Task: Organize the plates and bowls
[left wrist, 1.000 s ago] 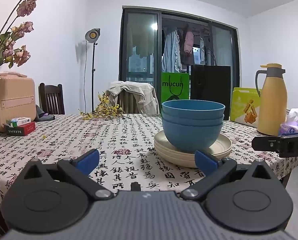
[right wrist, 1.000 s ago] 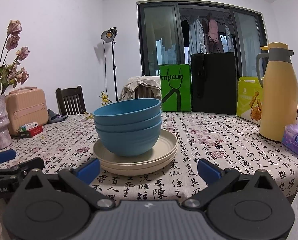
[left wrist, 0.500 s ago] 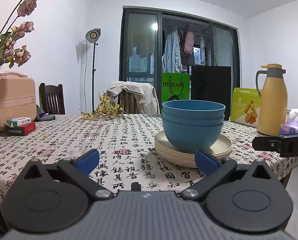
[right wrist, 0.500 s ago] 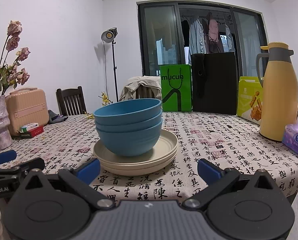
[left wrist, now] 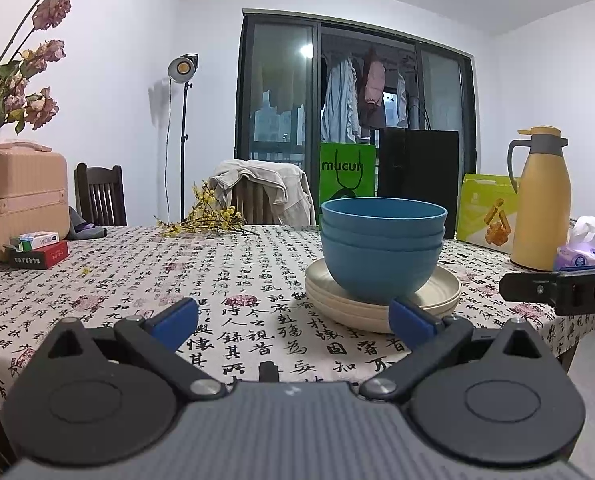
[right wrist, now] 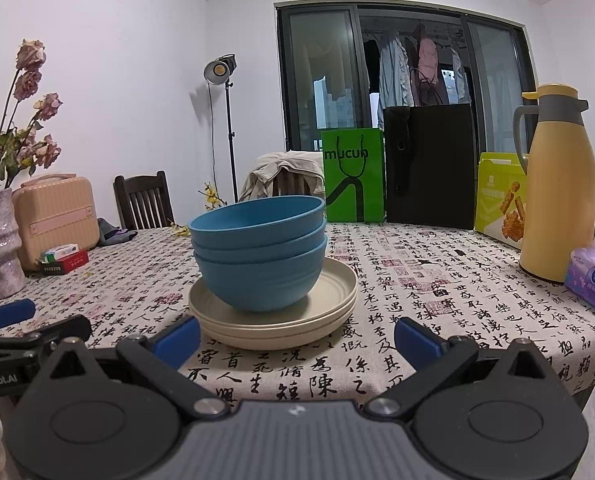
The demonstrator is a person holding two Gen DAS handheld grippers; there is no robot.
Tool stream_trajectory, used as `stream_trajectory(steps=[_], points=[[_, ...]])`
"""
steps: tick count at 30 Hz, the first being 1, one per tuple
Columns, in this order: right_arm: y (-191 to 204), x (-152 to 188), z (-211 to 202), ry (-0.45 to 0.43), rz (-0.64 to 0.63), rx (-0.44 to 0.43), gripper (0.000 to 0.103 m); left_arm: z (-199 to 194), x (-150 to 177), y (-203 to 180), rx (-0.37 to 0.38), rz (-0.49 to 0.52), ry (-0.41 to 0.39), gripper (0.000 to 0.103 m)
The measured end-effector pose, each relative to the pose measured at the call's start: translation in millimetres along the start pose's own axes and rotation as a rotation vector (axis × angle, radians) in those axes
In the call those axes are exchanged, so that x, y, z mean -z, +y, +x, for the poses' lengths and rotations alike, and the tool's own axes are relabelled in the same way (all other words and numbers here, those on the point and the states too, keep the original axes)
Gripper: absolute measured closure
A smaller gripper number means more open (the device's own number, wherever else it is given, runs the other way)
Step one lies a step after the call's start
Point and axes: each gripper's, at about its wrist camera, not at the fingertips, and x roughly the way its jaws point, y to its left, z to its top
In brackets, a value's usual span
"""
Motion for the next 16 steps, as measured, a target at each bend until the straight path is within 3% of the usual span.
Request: stream_trajectory(steps=[16], points=[[0.2,0.3,0.1,0.002,0.0,-0.001,0.0,-1.3,-0.5,4.5,0.003,-0.032,-0.01,0.0]])
